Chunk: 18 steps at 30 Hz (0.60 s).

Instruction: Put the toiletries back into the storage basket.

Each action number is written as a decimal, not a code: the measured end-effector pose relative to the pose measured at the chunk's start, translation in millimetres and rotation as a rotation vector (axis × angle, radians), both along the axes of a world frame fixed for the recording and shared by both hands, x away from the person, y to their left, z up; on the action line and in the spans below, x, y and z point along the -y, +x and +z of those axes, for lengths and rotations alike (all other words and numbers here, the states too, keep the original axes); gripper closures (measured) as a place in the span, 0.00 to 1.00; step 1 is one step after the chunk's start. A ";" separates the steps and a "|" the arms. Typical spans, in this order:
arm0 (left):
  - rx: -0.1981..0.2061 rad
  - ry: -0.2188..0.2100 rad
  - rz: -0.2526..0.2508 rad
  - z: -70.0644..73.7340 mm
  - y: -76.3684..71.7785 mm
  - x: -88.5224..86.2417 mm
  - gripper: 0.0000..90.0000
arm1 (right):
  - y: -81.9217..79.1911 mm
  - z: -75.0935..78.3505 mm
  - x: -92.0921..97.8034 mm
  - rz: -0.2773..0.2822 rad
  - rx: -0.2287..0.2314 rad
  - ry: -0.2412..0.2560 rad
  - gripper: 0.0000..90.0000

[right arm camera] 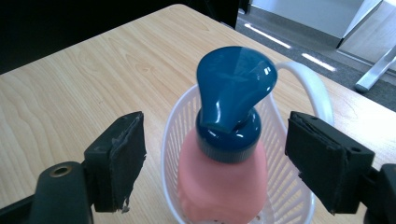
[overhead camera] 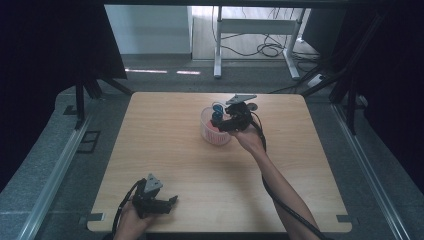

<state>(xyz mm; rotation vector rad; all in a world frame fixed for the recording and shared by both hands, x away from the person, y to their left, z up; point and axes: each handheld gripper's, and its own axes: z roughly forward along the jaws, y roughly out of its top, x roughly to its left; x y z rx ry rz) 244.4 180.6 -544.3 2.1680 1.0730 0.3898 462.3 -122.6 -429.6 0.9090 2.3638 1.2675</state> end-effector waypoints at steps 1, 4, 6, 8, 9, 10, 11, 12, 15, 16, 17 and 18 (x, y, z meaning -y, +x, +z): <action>0.000 0.000 0.000 0.0 0.0 0.0 0.13 | -0.8 0.3 0.3 0.000 0.001 -0.001 0.22; 0.000 0.001 0.000 0.1 0.0 0.0 0.13 | -3.4 1.2 1.1 0.003 -0.002 -0.002 0.22; 0.000 0.001 0.000 0.1 0.0 0.0 0.13 | -4.9 1.7 1.9 0.003 -0.002 -0.006 0.21; 0.000 0.000 0.000 0.0 0.0 0.0 0.13 | -6.8 2.0 2.9 0.002 -0.006 0.000 0.20; 0.000 0.000 0.000 0.0 0.0 0.0 0.13 | -7.7 2.3 3.4 0.002 -0.007 -0.002 0.20; 0.000 0.000 0.000 0.0 0.0 0.0 0.13 | -8.5 2.2 3.8 0.003 -0.007 -0.002 0.19; 0.000 0.000 0.000 0.0 0.0 0.0 0.13 | -9.5 2.4 4.3 0.004 -0.010 -0.003 0.19; 0.000 0.000 0.000 0.0 0.0 0.0 0.13 | -10.6 2.4 4.7 0.008 -0.012 -0.005 0.18; 0.000 0.000 0.000 0.0 0.0 0.0 0.13 | -13.6 1.9 6.0 0.015 -0.016 -0.016 0.17; 0.000 0.000 0.000 0.0 0.0 0.0 0.13 | -14.2 1.8 6.5 0.018 -0.016 -0.019 0.17; 0.000 0.001 0.000 0.0 0.0 -0.1 0.13 | -15.1 1.7 7.1 0.019 -0.016 -0.022 0.17; 0.000 0.001 0.000 0.0 0.0 -0.1 0.13 | -16.2 1.6 7.7 0.021 -0.016 -0.024 0.16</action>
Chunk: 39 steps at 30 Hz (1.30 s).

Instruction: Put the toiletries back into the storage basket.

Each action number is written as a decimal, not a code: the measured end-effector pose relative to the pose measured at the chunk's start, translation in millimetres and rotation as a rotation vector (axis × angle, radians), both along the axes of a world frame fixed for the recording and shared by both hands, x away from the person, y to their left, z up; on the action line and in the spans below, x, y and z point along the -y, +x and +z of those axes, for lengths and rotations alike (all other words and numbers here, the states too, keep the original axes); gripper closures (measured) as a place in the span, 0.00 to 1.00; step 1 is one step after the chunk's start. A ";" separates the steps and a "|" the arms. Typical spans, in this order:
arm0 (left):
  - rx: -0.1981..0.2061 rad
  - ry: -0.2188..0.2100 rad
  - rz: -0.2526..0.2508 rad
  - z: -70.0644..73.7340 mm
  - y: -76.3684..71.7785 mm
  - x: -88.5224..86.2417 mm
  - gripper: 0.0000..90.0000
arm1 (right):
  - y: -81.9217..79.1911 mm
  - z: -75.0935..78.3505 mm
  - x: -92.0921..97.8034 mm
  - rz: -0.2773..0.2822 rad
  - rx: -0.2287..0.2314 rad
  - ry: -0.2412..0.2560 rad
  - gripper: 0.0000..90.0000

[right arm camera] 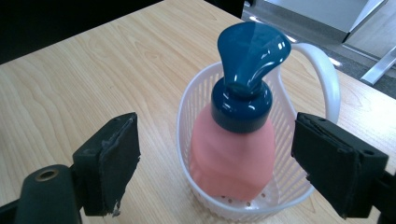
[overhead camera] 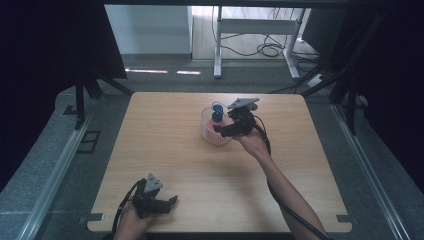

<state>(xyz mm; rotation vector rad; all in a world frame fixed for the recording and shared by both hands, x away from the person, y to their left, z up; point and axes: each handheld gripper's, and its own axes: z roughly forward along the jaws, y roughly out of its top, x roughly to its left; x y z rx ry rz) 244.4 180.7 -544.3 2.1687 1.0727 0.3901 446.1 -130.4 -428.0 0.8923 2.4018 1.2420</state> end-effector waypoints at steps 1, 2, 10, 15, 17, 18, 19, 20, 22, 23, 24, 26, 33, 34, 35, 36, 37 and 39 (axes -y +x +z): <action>0.000 0.000 0.000 0.0 0.0 0.0 0.13 | -0.7 -0.1 0.4 0.001 -0.001 -0.001 0.16; 0.000 0.000 0.000 0.0 0.0 0.0 0.13 | -1.8 -0.1 0.9 0.002 -0.002 -0.001 0.16; 0.000 -0.002 0.001 -0.1 -0.1 0.2 0.13 | -11.1 -0.3 3.4 0.015 0.004 -0.013 0.15; 0.000 -0.003 0.001 -0.1 -0.1 0.2 0.13 | -17.6 -0.9 4.9 0.022 0.014 -0.030 0.14; 0.000 -0.003 0.001 -0.1 -0.1 0.2 0.13 | -20.0 -1.6 5.6 0.026 0.017 -0.034 0.14; 0.000 -0.003 0.001 -0.1 -0.1 0.2 0.13 | -21.3 -1.9 5.9 0.029 0.017 -0.035 0.14; 0.000 -0.003 0.001 -0.1 0.0 0.1 0.13 | -22.5 -2.2 6.2 0.031 0.015 -0.037 0.14; 0.000 -0.003 0.001 -0.1 -0.1 0.2 0.13 | -23.7 -2.6 6.6 0.034 0.016 -0.038 0.14; 0.000 -0.003 0.001 -0.1 -0.1 0.2 0.13 | -26.1 -3.0 7.4 0.038 0.017 -0.040 0.13; 0.000 -0.003 0.001 -0.1 -0.1 0.2 0.13 | -27.3 -3.2 7.8 0.039 0.016 -0.040 0.13; 0.000 -0.003 0.001 -0.1 -0.1 0.2 0.13 | -28.4 -3.4 8.2 0.040 0.016 -0.040 0.12; 0.000 -0.002 0.001 0.0 -0.1 0.2 0.13 | -30.9 -3.8 9.1 0.045 0.016 -0.042 0.11; 0.000 -0.002 0.001 0.0 -0.1 0.2 0.13 | -39.7 -6.2 14.7 0.043 0.018 -0.034 0.07; 0.000 -0.002 0.001 0.0 -0.1 0.2 0.13 | -40.7 -6.7 15.7 0.045 0.017 -0.034 0.06; 0.000 -0.002 0.001 0.0 -0.1 0.2 0.13 | -41.8 -7.4 16.4 0.044 0.011 -0.035 0.06; 0.000 -0.002 0.001 0.0 -0.1 0.2 0.13 | -41.8 -7.4 16.4 0.044 0.011 -0.035 0.06; -0.001 -0.001 0.002 0.1 -0.1 0.2 0.13 | -44.2 -9.1 17.9 0.046 0.005 -0.046 0.06; -0.001 -0.001 0.001 0.1 -0.1 0.2 0.13 | -46.4 -10.3 19.3 0.049 0.003 -0.051 0.06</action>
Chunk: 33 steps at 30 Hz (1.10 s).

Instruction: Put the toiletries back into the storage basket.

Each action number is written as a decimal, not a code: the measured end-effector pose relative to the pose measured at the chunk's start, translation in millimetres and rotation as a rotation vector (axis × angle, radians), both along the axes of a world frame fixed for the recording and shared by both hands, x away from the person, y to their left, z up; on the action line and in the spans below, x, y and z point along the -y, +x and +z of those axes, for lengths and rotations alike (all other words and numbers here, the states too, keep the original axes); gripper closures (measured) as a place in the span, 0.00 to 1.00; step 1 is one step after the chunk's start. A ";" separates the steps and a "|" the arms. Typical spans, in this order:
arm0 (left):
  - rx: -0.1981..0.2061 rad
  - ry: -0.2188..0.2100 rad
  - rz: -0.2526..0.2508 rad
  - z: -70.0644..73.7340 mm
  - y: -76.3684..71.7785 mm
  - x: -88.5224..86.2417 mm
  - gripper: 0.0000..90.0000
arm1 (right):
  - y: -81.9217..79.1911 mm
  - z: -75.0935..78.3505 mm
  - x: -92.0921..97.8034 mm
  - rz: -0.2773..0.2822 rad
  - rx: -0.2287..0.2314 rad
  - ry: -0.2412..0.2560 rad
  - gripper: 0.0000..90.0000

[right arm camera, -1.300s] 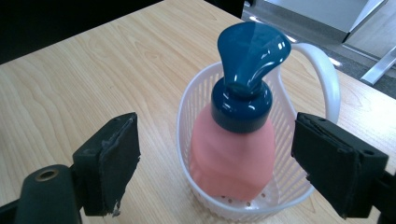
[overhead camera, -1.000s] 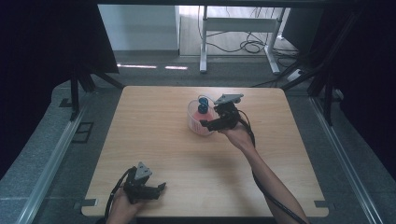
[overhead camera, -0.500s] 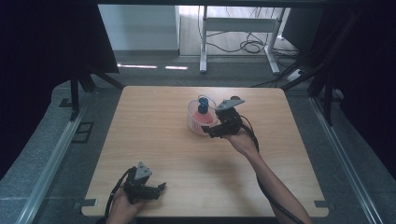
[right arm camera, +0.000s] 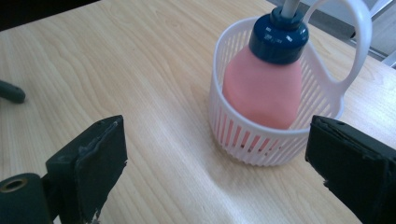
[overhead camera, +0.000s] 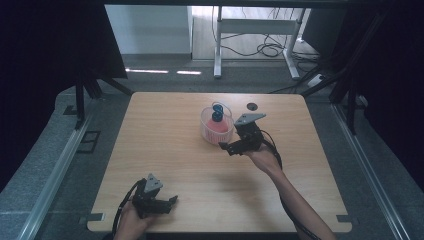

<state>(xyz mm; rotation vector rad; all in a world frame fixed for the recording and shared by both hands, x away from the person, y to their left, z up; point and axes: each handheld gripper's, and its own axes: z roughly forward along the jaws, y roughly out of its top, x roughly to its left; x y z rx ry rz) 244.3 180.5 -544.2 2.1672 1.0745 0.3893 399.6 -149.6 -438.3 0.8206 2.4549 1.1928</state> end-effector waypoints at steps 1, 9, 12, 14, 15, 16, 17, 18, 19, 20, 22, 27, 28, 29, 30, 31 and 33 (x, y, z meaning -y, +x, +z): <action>0.000 0.000 0.000 0.0 0.0 0.0 0.13 | -1.0 -0.6 0.9 0.001 0.000 -0.001 0.05; -0.001 0.002 0.002 0.2 -0.1 0.2 0.13 | -10.7 -3.4 9.1 0.009 -0.010 -0.007 0.03; -0.001 0.002 0.002 0.2 -0.1 0.2 0.13 | -15.3 -4.6 12.2 0.011 -0.003 -0.013 0.02; -0.001 0.002 0.003 0.1 0.0 0.2 0.13 | -18.4 -5.9 14.8 0.012 -0.004 -0.011 0.02; -0.001 0.002 0.002 0.1 0.0 0.2 0.13 | -20.0 -6.6 16.3 0.014 -0.005 -0.011 0.02; -0.001 0.003 0.002 0.2 0.0 0.2 0.13 | -21.6 -7.3 17.7 0.014 -0.005 -0.009 0.02; -0.001 0.002 0.003 0.2 -0.1 0.3 0.13 | -23.2 -8.0 19.1 0.013 -0.007 -0.006 0.02; -0.001 0.003 0.003 0.2 -0.1 0.2 0.13 | -24.6 -8.9 20.5 0.013 -0.008 -0.002 0.02; -0.001 0.003 0.003 0.2 -0.1 0.3 0.13 | -26.0 -9.7 22.0 0.014 -0.012 -0.002 0.02; -0.001 0.002 0.005 0.2 -0.1 0.4 0.13 | -27.4 -10.5 23.3 0.013 -0.013 -0.003 0.02; -0.001 0.001 0.005 0.1 -0.1 0.4 0.13 | -29.0 -11.5 25.0 0.012 -0.011 -0.007 0.02; -0.001 -0.001 0.007 0.1 -0.2 0.6 0.13 | -37.0 -15.4 34.1 0.002 -0.016 -0.006 0.02; -0.001 -0.001 0.008 0.1 -0.2 0.7 0.13 | -38.1 -15.7 35.3 0.000 -0.016 -0.004 0.02; -0.001 -0.001 0.008 0.1 -0.2 0.7 0.13 | -39.7 -15.9 37.0 -0.002 -0.015 -0.002 0.02; -0.001 -0.001 0.008 0.1 -0.2 0.7 0.13 | -41.3 -16.2 38.8 -0.004 -0.014 0.000 0.02; -0.001 -0.002 0.009 0.0 -0.3 0.8 0.13 | -42.9 -16.5 40.5 -0.006 -0.014 0.002 0.02; -0.001 -0.003 0.010 0.0 -0.3 0.9 0.13 | -46.1 -17.0 44.3 -0.010 -0.016 0.006 0.02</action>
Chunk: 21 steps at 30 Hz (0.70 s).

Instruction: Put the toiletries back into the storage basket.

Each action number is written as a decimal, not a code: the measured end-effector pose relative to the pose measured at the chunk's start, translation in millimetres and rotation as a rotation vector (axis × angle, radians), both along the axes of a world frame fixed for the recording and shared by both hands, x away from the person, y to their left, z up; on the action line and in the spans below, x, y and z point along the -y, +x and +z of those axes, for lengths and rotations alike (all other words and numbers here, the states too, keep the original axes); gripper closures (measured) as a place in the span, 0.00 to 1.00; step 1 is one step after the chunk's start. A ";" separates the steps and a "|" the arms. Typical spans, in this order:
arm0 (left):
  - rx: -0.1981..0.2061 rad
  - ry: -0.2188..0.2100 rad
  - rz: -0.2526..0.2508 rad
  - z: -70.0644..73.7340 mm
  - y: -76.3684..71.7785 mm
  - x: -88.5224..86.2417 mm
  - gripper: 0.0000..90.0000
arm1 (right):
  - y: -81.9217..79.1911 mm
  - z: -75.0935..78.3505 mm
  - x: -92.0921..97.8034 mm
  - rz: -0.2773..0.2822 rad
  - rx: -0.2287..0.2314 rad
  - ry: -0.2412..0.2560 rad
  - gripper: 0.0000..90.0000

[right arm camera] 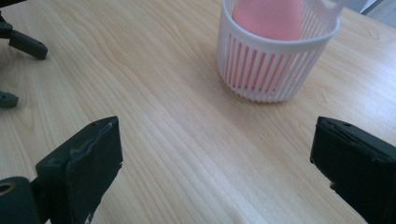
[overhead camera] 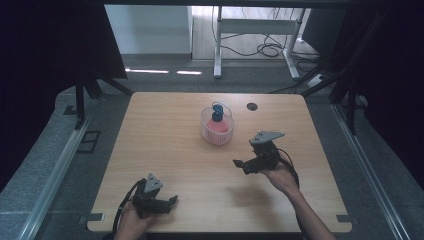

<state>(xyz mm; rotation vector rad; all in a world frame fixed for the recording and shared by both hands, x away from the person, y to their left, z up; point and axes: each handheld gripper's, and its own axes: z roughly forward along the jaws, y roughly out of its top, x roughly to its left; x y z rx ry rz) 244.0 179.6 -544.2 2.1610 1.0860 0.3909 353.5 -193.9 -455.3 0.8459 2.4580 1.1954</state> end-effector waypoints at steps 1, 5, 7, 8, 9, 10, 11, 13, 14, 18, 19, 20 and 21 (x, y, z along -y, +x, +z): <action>0.000 0.000 0.000 0.0 0.0 0.0 0.13 | 0.0 0.0 0.0 0.000 0.000 0.000 0.02; 0.000 -0.001 0.001 0.0 0.0 0.1 0.13 | -8.3 -3.0 10.8 -0.015 0.000 0.001 0.02; 0.000 -0.001 0.001 0.0 0.0 0.1 0.13 | -11.0 -5.0 14.7 -0.020 -0.006 -0.002 0.02; 0.000 -0.001 0.001 0.0 0.0 0.1 0.13 | -12.5 -6.5 16.8 -0.023 -0.006 -0.004 0.02; 0.000 -0.001 0.001 0.0 0.0 0.1 0.13 | -14.1 -8.0 19.0 -0.027 -0.010 -0.005 0.02; 0.000 -0.001 0.001 0.0 0.0 0.1 0.13 | -14.1 -8.0 19.0 -0.027 -0.010 -0.005 0.02; 0.000 -0.001 0.001 0.0 0.0 0.1 0.13 | -17.5 -12.1 23.9 -0.036 -0.014 -0.005 0.02; 0.000 -0.001 0.001 0.0 0.0 0.1 0.13 | -20.1 -15.7 27.5 -0.042 -0.017 -0.010 0.02; 0.000 -0.001 0.002 0.0 0.0 0.2 0.13 | -21.7 -17.9 29.4 -0.046 -0.021 -0.013 0.02; 0.001 -0.002 0.002 -0.1 0.0 0.2 0.13 | -26.3 -24.3 34.4 -0.056 -0.026 -0.024 0.02; 0.001 -0.002 0.002 -0.1 0.0 0.3 0.13 | -30.0 -29.4 37.7 -0.062 -0.033 -0.027 0.02; 0.001 -0.003 0.003 -0.1 0.0 0.3 0.13 | -31.2 -31.0 38.8 -0.064 -0.035 -0.029 0.02; 0.001 -0.003 0.003 -0.2 0.0 0.3 0.13 | -33.0 -33.2 40.3 -0.065 -0.036 -0.033 0.02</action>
